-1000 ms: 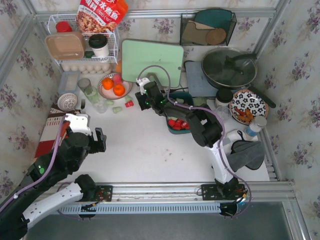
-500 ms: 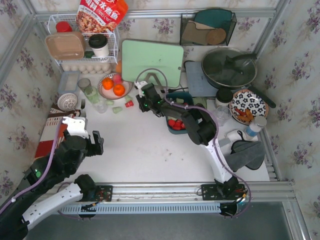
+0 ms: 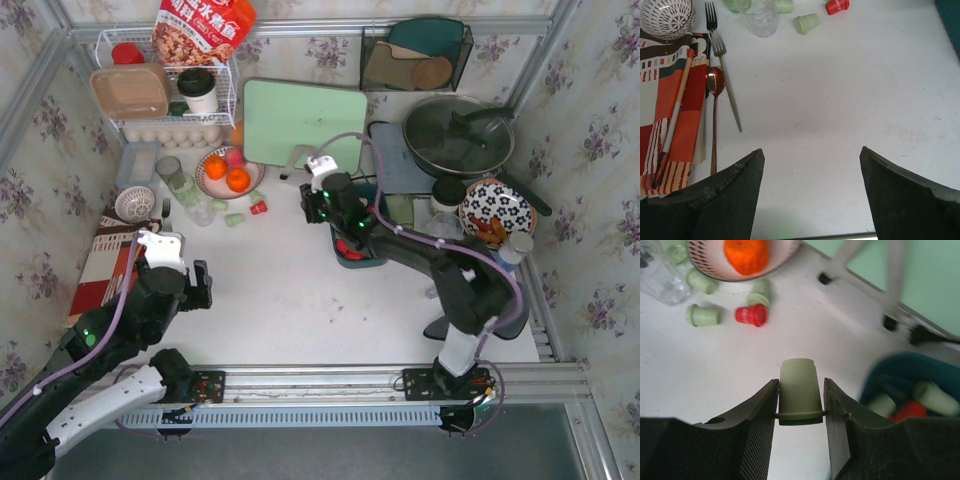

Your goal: Mix the coffee capsules in the storage basket

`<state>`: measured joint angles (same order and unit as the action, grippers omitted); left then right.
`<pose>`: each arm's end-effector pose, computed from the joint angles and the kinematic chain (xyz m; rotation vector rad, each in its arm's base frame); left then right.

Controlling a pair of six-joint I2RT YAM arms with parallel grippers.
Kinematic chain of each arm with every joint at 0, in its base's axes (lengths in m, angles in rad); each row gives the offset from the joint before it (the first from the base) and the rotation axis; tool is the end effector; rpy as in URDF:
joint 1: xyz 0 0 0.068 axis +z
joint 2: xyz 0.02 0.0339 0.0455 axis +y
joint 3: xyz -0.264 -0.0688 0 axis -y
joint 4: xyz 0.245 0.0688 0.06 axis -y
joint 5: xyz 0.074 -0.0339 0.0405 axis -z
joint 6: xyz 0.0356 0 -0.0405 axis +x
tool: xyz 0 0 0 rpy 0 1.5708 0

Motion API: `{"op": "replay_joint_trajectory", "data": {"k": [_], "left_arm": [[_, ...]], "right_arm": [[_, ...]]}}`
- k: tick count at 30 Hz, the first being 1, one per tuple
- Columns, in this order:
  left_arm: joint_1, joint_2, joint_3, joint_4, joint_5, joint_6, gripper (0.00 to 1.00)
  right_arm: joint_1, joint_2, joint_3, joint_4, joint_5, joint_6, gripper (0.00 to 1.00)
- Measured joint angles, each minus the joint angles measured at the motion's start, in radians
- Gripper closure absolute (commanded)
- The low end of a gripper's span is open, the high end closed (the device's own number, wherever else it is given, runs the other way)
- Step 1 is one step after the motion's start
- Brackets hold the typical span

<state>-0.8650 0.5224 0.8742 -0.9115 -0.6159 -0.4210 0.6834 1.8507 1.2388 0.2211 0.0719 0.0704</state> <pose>0.0726 -0.0535 0.3313 0.0965 2.0201 -0.1541 0.3344 0.2690 0.2339 -0.5531 1.9061 0.4226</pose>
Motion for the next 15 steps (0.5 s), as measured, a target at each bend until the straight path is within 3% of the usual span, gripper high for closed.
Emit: {"op": "replay_joint_trajectory", "data": {"k": [4, 8, 15], "left_arm": [[0.000, 0.031, -0.008, 0.020, 0.000, 0.000, 0.17], [0.000, 0.056, -0.042, 0.048, -0.004, -0.006, 0.02], [-0.001, 0.073, -0.091, 0.114, -0.054, -0.053, 0.01]], "right_arm": [[-0.005, -0.200, -0.230, 0.074, 0.140, 0.006, 0.81], [-0.035, -0.345, -0.408, 0.107, 0.280, 0.029, 0.79], [-0.119, -0.383, -0.498, 0.101, 0.335, 0.085, 0.69]]}}
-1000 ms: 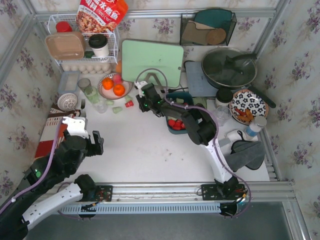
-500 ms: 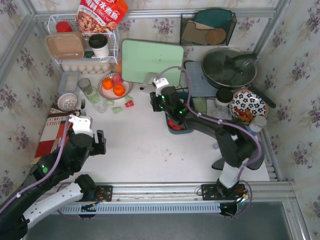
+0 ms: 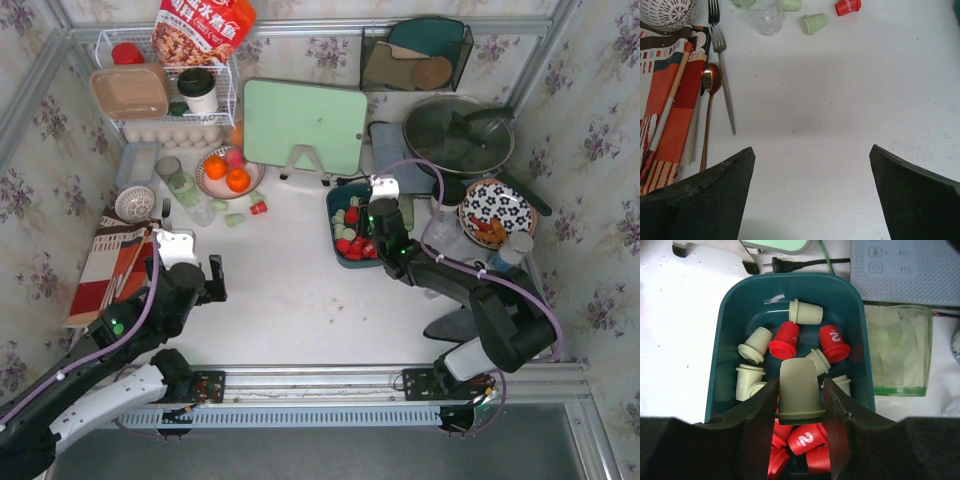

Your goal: Mix the coffee capsules in the storage basket

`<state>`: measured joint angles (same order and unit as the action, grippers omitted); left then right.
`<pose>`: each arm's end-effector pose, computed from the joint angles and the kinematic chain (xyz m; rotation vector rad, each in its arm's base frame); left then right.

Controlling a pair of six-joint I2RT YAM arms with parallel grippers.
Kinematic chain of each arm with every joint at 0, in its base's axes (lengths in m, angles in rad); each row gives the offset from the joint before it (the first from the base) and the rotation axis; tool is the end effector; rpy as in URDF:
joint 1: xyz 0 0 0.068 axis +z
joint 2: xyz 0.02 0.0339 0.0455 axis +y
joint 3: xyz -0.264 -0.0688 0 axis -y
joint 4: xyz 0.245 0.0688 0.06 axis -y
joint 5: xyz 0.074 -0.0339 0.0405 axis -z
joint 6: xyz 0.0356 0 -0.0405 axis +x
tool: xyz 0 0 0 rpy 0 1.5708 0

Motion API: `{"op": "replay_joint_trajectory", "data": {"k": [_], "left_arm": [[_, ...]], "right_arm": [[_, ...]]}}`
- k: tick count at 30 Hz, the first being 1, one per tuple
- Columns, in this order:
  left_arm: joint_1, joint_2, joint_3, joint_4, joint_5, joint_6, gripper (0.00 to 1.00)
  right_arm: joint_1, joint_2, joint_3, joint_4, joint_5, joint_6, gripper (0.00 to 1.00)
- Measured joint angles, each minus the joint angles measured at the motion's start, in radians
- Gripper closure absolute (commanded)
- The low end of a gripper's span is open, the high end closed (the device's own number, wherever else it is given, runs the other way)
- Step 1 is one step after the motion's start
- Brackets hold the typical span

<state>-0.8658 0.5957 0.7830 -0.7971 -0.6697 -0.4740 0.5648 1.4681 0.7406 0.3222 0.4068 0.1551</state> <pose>0.0911 -0.0729 0.3078 0.0336 2.0377 -0.1020 0.2727 0.1561 0.2159 -0.1353 1.9374 0.0753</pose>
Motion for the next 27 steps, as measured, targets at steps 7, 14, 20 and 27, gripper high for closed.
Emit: {"op": "replay_joint_trajectory", "data": {"k": [7, 14, 20, 27], "left_arm": [[0.013, 0.100, -0.025, 0.111, -0.016, 0.007, 0.01], [0.145, 0.341, -0.008, 0.216, 0.043, 0.035, 0.08], [0.312, 0.524, 0.013, 0.341, 0.179, 0.062, 0.10], [0.411, 0.841, 0.174, 0.478, 0.253, 0.119, 0.24]], "right_arm": [[-0.011, 0.041, -0.005, -0.024, -0.075, 0.072, 0.52], [-0.014, 0.076, -0.023, -0.042, -0.092, 0.087, 0.44], [-0.014, 0.063, -0.028, -0.035, -0.128, 0.100, 0.41], [-0.014, 0.050, -0.052, -0.005, -0.169, 0.105, 0.41]]}}
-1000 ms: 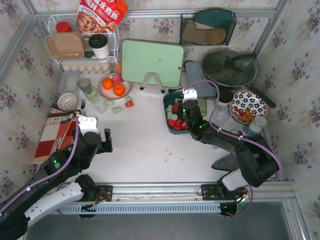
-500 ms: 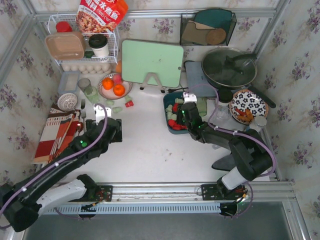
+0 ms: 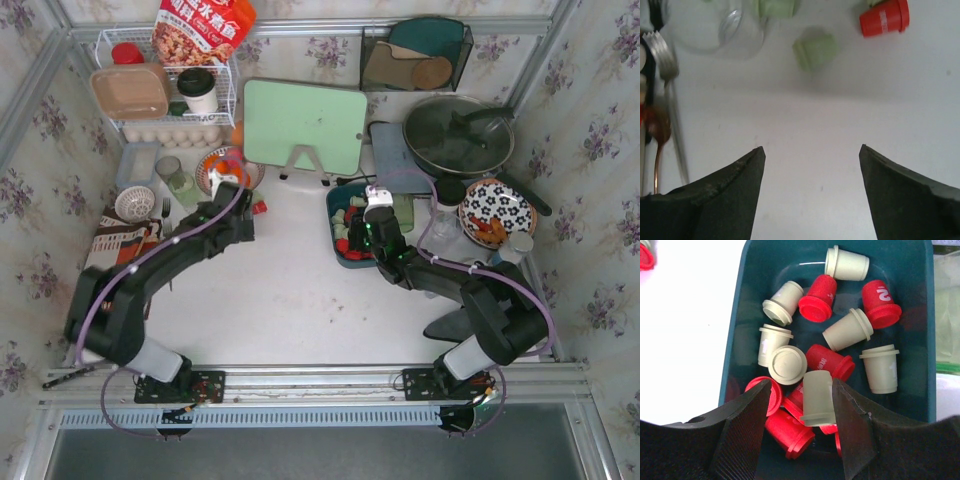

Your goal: Mix the coffee capsules in the storage basket

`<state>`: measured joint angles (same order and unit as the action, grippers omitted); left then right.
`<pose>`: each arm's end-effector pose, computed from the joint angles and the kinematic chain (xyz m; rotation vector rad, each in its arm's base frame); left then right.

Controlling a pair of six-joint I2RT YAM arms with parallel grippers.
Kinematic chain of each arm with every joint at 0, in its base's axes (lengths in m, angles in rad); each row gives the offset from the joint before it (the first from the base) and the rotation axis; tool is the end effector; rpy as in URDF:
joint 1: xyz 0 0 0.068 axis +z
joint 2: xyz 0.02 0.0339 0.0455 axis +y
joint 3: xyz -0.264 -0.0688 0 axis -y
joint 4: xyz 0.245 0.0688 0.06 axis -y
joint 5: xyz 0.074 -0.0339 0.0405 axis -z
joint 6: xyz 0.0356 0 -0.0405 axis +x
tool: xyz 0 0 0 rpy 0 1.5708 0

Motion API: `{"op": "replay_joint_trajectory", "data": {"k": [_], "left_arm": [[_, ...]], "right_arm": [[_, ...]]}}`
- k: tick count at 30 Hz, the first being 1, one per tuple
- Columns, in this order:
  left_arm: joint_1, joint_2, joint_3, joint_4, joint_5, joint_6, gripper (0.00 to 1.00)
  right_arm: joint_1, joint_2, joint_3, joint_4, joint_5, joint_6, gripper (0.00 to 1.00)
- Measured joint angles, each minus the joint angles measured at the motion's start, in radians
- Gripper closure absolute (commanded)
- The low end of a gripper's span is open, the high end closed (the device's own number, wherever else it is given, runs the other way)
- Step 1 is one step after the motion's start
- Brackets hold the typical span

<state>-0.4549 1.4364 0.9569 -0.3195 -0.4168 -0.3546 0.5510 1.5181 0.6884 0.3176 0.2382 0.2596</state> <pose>0.2794 -0.1206 0.2390 -0.0813 2.2852 0.0784 0.2689 0.1554 0.1837 -0.1573 2.0706 0.2500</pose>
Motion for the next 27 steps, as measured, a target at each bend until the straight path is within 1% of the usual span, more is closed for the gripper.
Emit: {"op": "replay_joint_trajectory", "data": {"k": [2, 5, 9, 16, 21, 24, 27], "left_arm": [[0.021, 0.117, 0.075, 0.020, 0.012, 0.021, 0.28], [0.047, 0.282, 0.194, 0.020, 0.021, 0.040, 0.28], [0.068, 0.423, 0.304, -0.002, 0.016, 0.055, 0.27], [0.075, 0.544, 0.442, -0.034, -0.025, 0.060, 0.27], [0.089, 0.610, 0.513, -0.086, -0.055, 0.033, 0.29], [0.098, 0.634, 0.529, -0.118, -0.061, 0.011, 0.30], [0.103, 0.658, 0.542, -0.138, -0.062, -0.011, 0.35]], "right_arm": [[0.000, 0.001, 0.000, 0.011, -0.008, 0.001, 0.41], [0.000, 0.001, 0.000, 0.015, -0.013, 0.003, 0.41], [0.000, 0.001, 0.000, 0.018, -0.028, 0.003, 0.41], [0.000, 0.002, 0.000, 0.021, -0.051, 0.003, 0.41], [0.000, 0.002, 0.000, 0.021, -0.059, 0.008, 0.41], [0.000, 0.002, 0.000, 0.021, -0.069, 0.014, 0.41], [0.000, 0.002, -0.001, 0.022, -0.081, 0.014, 0.41]]}}
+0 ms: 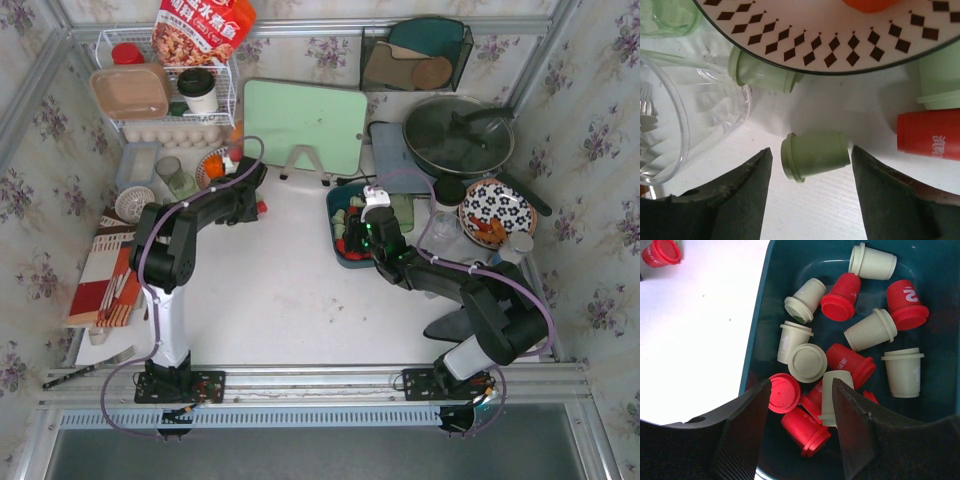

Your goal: Mix the coffee capsules in the storage basket

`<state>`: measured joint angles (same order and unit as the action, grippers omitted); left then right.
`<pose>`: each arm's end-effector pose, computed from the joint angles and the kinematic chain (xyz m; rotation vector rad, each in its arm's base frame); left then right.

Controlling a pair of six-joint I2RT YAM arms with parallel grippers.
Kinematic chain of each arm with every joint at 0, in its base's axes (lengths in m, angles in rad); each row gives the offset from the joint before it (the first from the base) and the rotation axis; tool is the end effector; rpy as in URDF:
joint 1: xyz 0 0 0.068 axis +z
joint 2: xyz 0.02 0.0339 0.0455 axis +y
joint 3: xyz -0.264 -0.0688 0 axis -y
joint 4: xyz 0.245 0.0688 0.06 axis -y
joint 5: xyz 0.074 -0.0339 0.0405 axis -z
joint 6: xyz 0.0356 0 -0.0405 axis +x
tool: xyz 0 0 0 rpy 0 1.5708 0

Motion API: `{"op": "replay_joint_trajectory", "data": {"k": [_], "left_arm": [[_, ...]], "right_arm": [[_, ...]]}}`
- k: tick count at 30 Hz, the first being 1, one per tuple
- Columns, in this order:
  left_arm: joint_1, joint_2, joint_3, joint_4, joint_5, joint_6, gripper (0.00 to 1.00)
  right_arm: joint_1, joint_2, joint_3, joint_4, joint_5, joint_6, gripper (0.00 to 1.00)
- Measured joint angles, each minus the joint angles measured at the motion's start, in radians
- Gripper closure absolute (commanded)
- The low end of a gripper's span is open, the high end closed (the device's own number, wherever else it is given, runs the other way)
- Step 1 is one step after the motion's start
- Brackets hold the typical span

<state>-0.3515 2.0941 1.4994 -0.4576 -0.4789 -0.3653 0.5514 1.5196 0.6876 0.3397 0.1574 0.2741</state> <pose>0.4195 -0.1364 0.1629 -0.1774 2.4746 0.3357 0.2687 0.1587 0.1848 -0.1896 2.0661 0.3478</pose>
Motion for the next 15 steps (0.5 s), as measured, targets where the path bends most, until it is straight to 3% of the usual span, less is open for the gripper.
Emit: {"op": "replay_joint_trajectory", "data": {"k": [3, 8, 15], "left_arm": [[0.004, 0.015, 0.011, -0.010, -0.002, -0.013, 0.43], [0.010, 0.024, 0.019, -0.010, -0.002, -0.023, 0.68], [0.011, -0.039, -0.050, -0.002, 0.037, -0.029, 0.72]], "right_arm": [[0.000, 0.000, 0.000, 0.002, -0.003, 0.000, 0.41], [0.000, 0.000, 0.000, 0.006, -0.008, 0.000, 0.41], [0.000, -0.002, -0.001, 0.006, -0.011, 0.000, 0.41]]}}
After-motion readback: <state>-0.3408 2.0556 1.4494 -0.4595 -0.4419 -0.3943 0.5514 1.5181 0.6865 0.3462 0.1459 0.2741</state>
